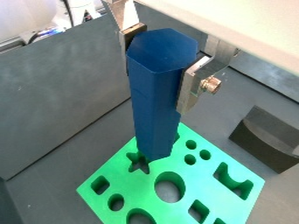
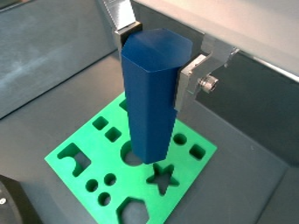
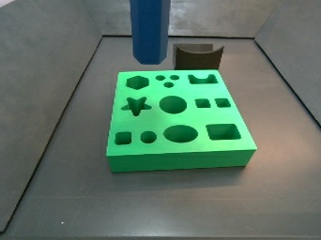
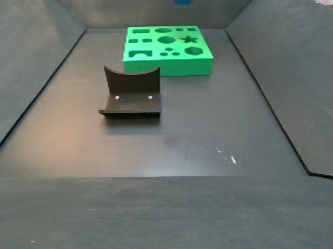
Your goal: Insert the hexagon object.
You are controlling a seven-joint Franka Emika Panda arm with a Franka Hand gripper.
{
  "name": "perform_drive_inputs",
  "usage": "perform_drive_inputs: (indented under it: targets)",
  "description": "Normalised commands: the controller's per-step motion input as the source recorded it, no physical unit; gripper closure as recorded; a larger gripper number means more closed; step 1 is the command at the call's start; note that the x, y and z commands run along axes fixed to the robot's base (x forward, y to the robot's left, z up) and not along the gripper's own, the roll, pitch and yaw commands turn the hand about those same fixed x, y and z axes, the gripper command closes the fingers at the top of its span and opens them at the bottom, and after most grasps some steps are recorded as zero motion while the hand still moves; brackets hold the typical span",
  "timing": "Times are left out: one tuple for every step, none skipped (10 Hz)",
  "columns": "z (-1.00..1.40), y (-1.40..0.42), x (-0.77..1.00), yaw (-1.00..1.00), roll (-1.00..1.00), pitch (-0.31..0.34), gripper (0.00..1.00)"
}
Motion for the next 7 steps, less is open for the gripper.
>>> perform_drive_inputs:
  targets:
    - [-0.31,0.65,-0.15,-0.38,0.0,0.029,1.0]
    - [-0.32,0.7,-0.18,-0.32,0.0,0.024,1.0]
    - [-0.27,0.95,-0.31,-0.02,0.0,0.0,1.0]
    - [-0.31,1.0,-0.34,0.0,-0.04,0.0,1.0]
    - [-0.31,1.0,-0.34,0.0,-0.05,0.0,1.0]
    - [-0.32,0.79,-0.22,-0.19,0.0,0.01,1.0]
    - [-0.31,0.02,0.0,-1.0,0.0,0.0,1.0]
